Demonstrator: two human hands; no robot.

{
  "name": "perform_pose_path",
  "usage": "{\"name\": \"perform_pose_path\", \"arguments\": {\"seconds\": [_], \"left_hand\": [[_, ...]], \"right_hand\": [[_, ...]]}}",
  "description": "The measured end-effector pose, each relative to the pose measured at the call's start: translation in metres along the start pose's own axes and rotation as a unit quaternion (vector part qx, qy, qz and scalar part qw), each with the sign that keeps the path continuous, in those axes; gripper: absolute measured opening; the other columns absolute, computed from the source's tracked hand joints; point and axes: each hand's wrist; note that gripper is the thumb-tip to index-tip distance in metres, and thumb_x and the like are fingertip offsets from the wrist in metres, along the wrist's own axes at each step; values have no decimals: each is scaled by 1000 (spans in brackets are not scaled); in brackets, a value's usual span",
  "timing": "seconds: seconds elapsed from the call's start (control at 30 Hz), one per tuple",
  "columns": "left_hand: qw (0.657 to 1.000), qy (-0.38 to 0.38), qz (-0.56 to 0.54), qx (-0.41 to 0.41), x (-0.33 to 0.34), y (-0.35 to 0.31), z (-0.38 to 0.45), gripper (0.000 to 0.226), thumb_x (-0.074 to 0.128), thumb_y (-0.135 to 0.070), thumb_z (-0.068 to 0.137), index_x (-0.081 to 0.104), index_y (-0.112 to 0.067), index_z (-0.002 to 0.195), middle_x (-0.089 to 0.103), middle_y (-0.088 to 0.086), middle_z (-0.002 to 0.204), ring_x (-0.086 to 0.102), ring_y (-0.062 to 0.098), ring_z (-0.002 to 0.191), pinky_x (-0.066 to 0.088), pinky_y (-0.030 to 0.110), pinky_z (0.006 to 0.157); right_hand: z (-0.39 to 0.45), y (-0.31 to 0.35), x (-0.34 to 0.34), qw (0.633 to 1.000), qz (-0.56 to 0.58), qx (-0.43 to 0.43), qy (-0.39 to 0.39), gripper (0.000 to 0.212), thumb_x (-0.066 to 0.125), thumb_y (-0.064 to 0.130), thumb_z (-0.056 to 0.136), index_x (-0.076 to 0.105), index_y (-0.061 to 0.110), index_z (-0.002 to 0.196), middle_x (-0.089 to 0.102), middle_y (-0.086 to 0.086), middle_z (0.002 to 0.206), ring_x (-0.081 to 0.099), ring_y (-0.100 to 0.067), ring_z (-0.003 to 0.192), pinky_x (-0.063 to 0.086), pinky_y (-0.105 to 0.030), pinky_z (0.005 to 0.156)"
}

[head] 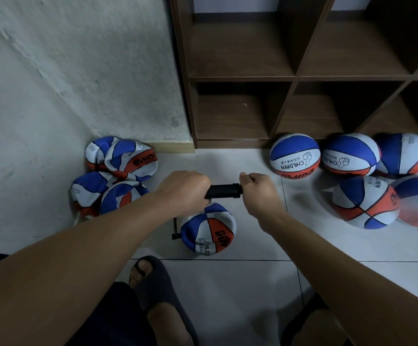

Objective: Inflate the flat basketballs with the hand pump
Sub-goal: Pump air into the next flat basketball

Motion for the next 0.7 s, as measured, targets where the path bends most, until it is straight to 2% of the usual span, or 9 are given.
{"name": "perform_pose_path", "arguments": {"seconds": [0.1, 0.23, 0.3, 0.4, 0.5, 0.6, 0.7], "left_hand": [[1000, -6, -5, 5, -1, 7, 3, 16, 67, -32, 93, 58, -30, 80, 60, -6, 71, 60, 15, 61, 38, 29, 52], [999, -12, -9, -32, -8, 28, 4, 14, 66, -32, 93, 59, -30, 80, 63, -6, 72, 63, 14, 63, 55, 33, 60], [999, -23, -7, -35, -8, 30, 4, 13, 66, -34, 94, 60, -31, 83, 63, -7, 73, 62, 14, 64, 58, 36, 63], [1000, -15, 9, -20, -3, 14, 6, 14, 67, -37, 94, 60, -30, 84, 62, -6, 73, 63, 16, 64, 59, 37, 64], [1000, -5, 7, -27, -1, 7, 8, 15, 71, -39, 95, 65, -26, 88, 64, -5, 76, 64, 19, 66, 58, 37, 64], [1000, -2, 11, -19, -2, 4, 9, 10, 70, -32, 94, 66, -24, 90, 63, -3, 76, 64, 20, 66, 48, 33, 58], [1000, 0, 4, -14, -3, -2, 6, 9, 70, -32, 94, 66, -26, 89, 62, -5, 74, 63, 19, 65, 45, 31, 57]], "right_hand": [[7, 0, -16, 999, -19, -23, 13, 46, 49, 46, 111, 59, 7, 88, 51, -3, 68, 48, -19, 59, 40, -35, 57], [34, -3, -59, 999, -2, -17, -49, 40, 53, 42, 107, 59, 13, 80, 50, -4, 66, 44, -21, 62, 36, -37, 60], [39, -4, -72, 997, 9, -2, -80, 36, 54, 36, 106, 61, 12, 80, 49, -4, 67, 42, -23, 64, 34, -36, 62], [30, -2, -58, 993, 2, -27, -118, 37, 51, 31, 109, 63, 2, 89, 55, -7, 74, 47, -23, 71, 38, -37, 67], [15, -1, -29, 995, -10, -47, -92, 38, 45, 35, 113, 57, 5, 92, 62, -7, 81, 56, -22, 74, 44, -39, 68], [6, 0, -13, 996, -13, -52, -68, 42, 44, 38, 114, 60, 7, 93, 56, -4, 73, 52, -20, 66, 40, -36, 60], [1, 3, -2, 997, -10, -56, -45, 42, 44, 40, 113, 59, 8, 90, 54, -2, 70, 50, -18, 64, 40, -36, 59]]}}
Point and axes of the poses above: each hand's wrist, its own z-axis towards the middle knuckle, its own x-axis out of the palm, y = z × x
